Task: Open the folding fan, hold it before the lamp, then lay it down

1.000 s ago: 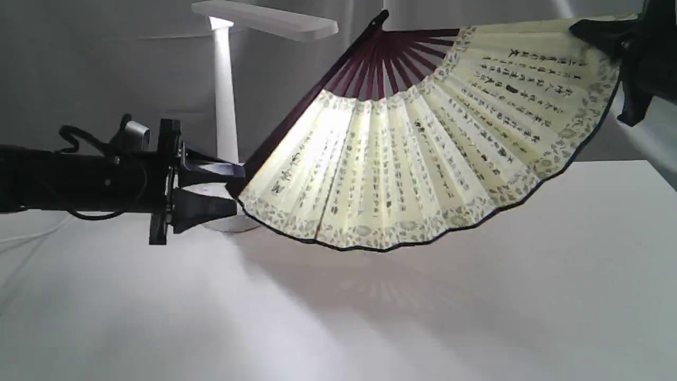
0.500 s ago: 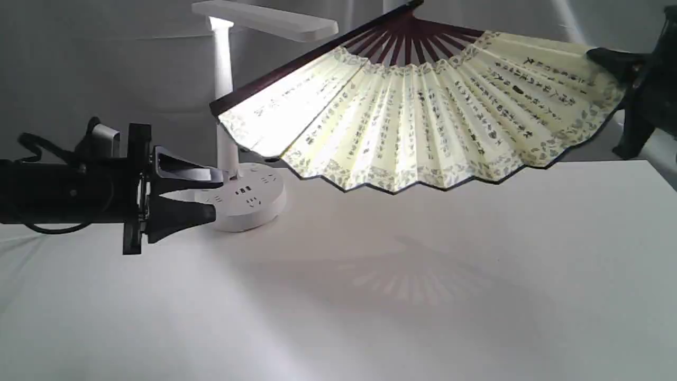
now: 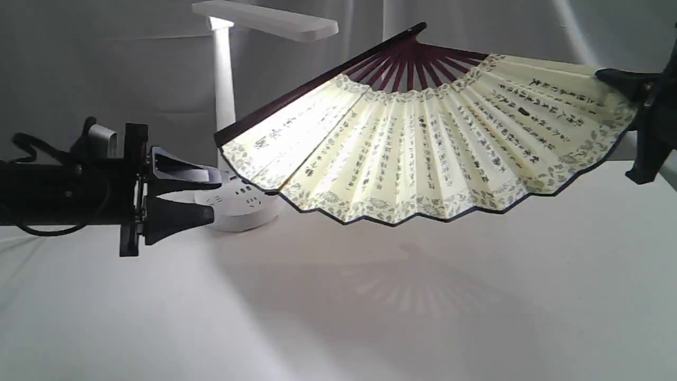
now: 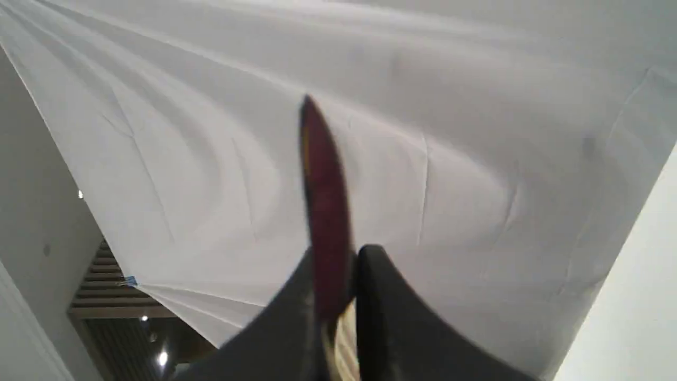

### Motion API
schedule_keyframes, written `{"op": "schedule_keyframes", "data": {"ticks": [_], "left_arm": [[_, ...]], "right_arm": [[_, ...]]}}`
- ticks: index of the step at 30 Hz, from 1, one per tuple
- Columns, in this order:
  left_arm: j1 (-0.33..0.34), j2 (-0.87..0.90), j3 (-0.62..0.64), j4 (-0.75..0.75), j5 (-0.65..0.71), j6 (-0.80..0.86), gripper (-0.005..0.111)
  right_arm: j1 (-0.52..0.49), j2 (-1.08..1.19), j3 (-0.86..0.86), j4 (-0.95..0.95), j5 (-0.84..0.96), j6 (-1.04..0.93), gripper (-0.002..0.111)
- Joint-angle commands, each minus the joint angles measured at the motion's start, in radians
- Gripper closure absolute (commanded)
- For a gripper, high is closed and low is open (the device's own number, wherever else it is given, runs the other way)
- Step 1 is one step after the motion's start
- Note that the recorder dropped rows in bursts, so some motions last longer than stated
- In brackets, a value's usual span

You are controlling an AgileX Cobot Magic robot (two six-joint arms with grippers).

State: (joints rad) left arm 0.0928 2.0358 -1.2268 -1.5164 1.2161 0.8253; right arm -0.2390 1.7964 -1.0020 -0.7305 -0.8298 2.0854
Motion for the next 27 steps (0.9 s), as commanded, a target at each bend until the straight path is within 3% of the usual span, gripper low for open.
{"op": "schedule_keyframes", "data": {"ticks": [1,6,15,27], "left_arm": [[-0.003,-0.018,0.005,-0.007,0.005,-0.015,0.054],[0.009,-0.050,0.049,-0.009,0.005,-0.010,0.054],[0.089,-0.093,0.134,0.008,0.005,-0.010,0.054],[0.107,-0.093,0.203,0.047,0.005,0.038,0.054]], "right_arm": [[-0.009,-0.061,0.040,0.021,0.005,0.000,0.108],[-0.009,-0.112,0.101,0.076,0.005,0.000,0.108],[-0.005,-0.193,0.157,0.118,0.049,0.000,0.108],[0.105,-0.236,0.157,0.256,0.144,0.000,0.108]]}}
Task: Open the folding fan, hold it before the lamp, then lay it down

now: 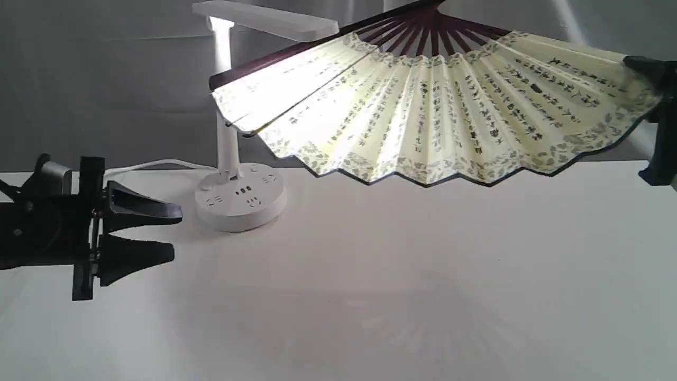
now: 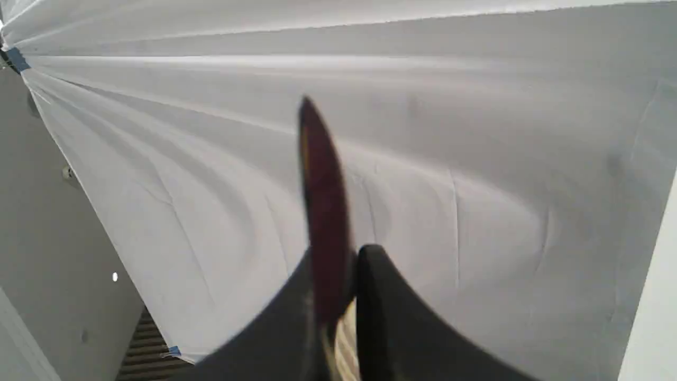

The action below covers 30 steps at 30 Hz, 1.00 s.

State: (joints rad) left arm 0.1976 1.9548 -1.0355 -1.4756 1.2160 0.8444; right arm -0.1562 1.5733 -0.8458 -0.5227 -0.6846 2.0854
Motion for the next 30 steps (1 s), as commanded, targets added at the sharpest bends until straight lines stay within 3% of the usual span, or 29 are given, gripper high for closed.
{"op": "schedule_keyframes", "data": {"ticks": [1,6,30], "left_arm": [[0.002,-0.012,0.012,0.011,0.005,0.019,0.054],[0.002,-0.012,0.012,0.018,0.005,0.019,0.054],[0.002,-0.012,0.012,0.023,0.005,0.021,0.054]], "right_arm": [[0.030,-0.013,0.001,0.060,-0.001,0.000,0.108],[0.057,-0.016,0.001,0.128,-0.006,0.000,0.108],[0.066,-0.091,0.001,0.119,0.085,0.000,0.108]]}}
